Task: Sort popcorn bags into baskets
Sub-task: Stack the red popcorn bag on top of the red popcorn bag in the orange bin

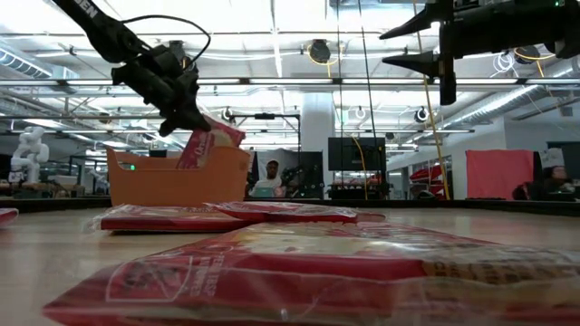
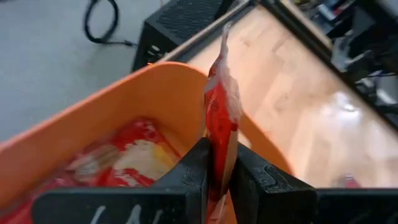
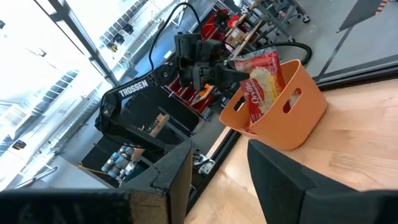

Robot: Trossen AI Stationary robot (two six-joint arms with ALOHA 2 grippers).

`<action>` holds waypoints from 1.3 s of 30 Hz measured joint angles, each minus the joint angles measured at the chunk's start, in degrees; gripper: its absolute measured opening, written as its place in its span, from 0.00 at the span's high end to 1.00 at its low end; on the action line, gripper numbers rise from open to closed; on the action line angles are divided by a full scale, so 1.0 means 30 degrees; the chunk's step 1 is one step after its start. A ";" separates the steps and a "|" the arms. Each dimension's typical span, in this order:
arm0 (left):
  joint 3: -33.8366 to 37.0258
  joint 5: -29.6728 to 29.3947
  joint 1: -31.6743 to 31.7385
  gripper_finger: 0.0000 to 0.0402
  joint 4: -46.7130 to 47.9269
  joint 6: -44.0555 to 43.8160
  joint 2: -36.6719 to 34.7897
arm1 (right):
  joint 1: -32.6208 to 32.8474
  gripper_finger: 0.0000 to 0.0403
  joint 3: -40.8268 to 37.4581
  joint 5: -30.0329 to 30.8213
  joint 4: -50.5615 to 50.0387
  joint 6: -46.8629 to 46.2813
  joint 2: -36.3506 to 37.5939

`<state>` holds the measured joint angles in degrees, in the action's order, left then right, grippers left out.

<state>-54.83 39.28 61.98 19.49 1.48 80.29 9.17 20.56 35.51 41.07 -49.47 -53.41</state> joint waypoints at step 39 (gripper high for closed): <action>-0.0417 -0.8833 -0.2356 0.27 0.1247 -0.1173 -0.1386 | -0.0005 0.63 -0.0009 0.0051 -0.0369 -0.0260 -0.0007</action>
<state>-56.08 12.78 54.91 23.23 -2.04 76.13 9.15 20.53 35.66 39.96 -50.25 -53.43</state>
